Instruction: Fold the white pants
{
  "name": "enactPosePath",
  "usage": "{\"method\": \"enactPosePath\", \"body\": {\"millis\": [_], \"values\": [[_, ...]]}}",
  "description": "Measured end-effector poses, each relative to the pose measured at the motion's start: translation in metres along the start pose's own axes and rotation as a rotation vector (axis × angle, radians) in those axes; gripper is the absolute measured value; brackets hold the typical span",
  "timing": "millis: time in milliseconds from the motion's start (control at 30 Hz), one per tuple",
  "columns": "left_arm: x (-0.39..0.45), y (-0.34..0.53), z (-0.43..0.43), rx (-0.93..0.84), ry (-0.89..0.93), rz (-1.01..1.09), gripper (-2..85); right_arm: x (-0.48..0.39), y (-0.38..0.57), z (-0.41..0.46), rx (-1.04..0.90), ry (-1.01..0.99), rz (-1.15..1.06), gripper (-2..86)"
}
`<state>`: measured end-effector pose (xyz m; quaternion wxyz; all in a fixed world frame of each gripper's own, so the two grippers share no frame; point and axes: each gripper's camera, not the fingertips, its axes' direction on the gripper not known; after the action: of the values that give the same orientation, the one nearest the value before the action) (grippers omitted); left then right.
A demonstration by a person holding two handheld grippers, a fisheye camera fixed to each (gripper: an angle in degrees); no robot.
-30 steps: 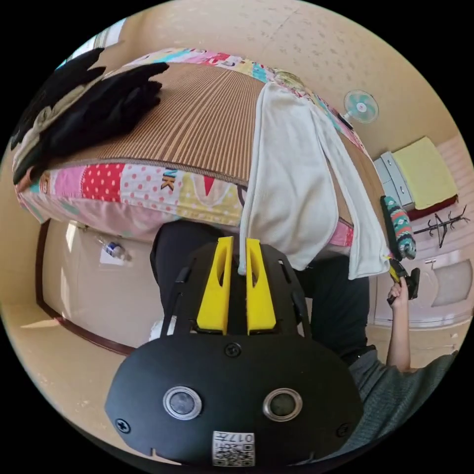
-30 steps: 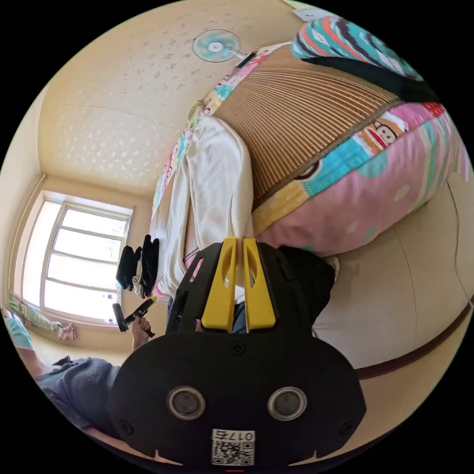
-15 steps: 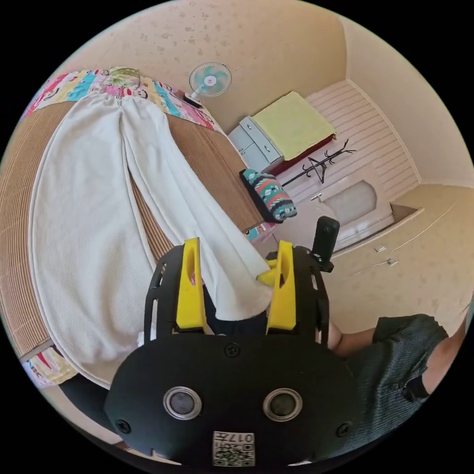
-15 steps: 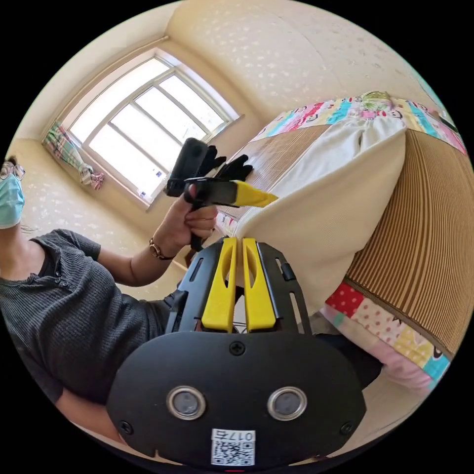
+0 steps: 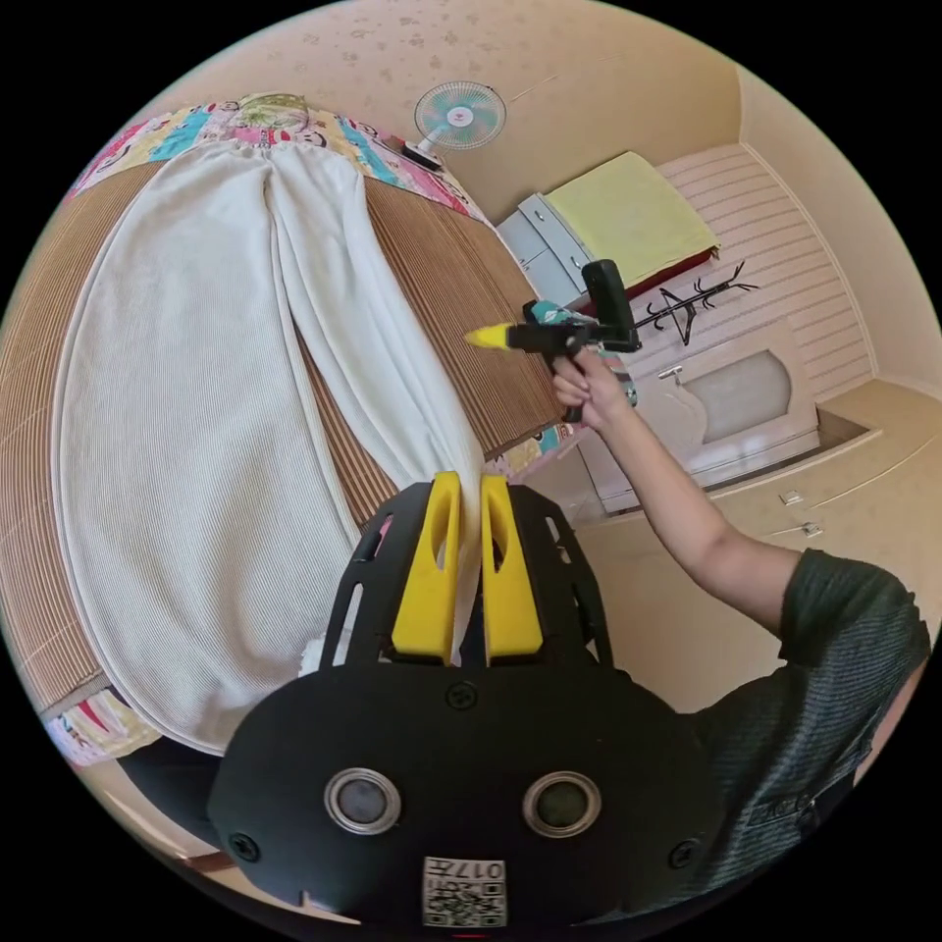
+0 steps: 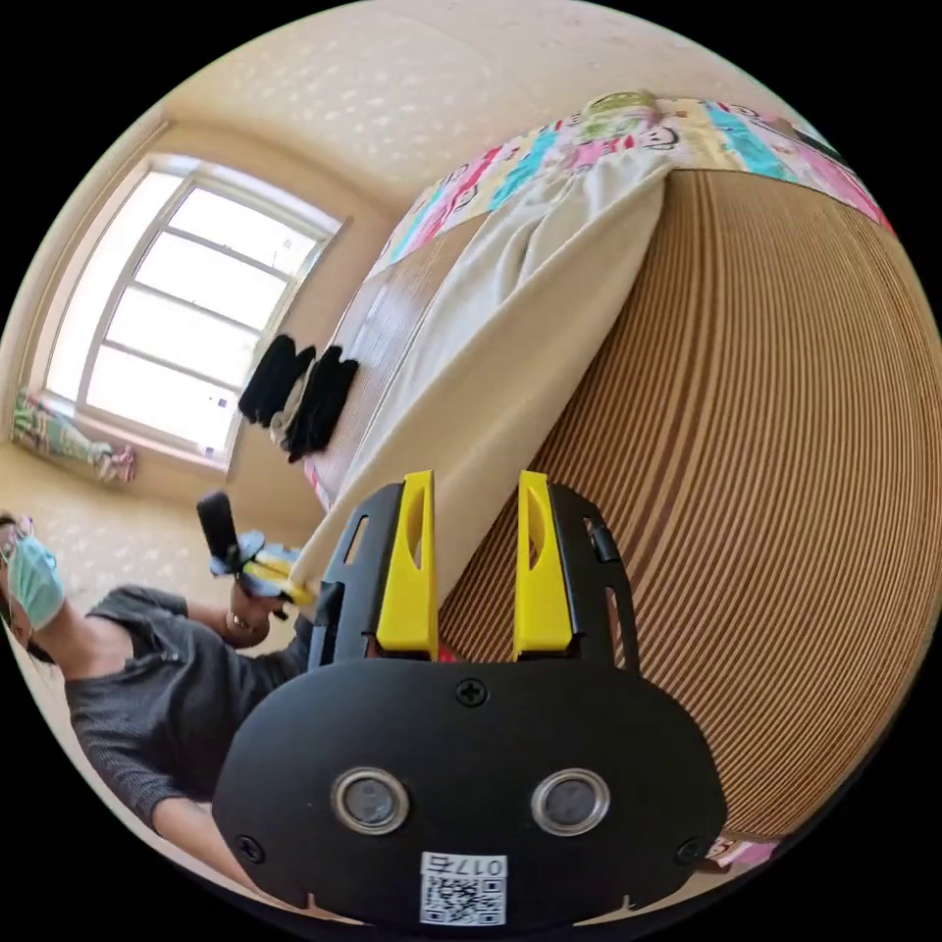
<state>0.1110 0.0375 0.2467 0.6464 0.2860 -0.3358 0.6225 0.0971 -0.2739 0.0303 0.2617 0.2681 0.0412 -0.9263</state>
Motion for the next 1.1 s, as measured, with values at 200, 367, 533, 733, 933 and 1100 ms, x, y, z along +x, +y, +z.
{"method": "enactPosePath", "body": {"millis": [200, 367, 533, 733, 933, 1100], "values": [[-0.009, 0.012, -0.005, 0.016, 0.014, -0.019, 4.0, 0.054, -0.143, 0.038, 0.259, 0.043, 0.302, 17.0], [-0.022, 0.019, -0.014, 0.023, 0.032, -0.044, 3.9, 0.075, -0.199, 0.088, 0.312, 0.086, 0.371, 15.2], [-0.043, 0.038, -0.024, 0.062, 0.09, -0.037, 3.7, 0.014, -0.228, 0.108, 0.327, 0.413, 0.273, 4.7], [-0.059, 0.09, -0.075, 0.183, 0.206, -0.036, 3.6, -0.185, -0.245, 0.158, 0.416, 0.454, -0.187, 3.1], [-0.101, 0.165, -0.148, 0.36, -0.032, -0.321, 4.0, -0.219, -0.281, 0.263, 0.212, 0.161, -0.138, 5.5], [-0.134, 0.182, -0.152, 0.268, -0.15, -0.426, 4.7, -0.208, -0.171, 0.249, 0.233, -0.077, -0.151, 7.9]]}}
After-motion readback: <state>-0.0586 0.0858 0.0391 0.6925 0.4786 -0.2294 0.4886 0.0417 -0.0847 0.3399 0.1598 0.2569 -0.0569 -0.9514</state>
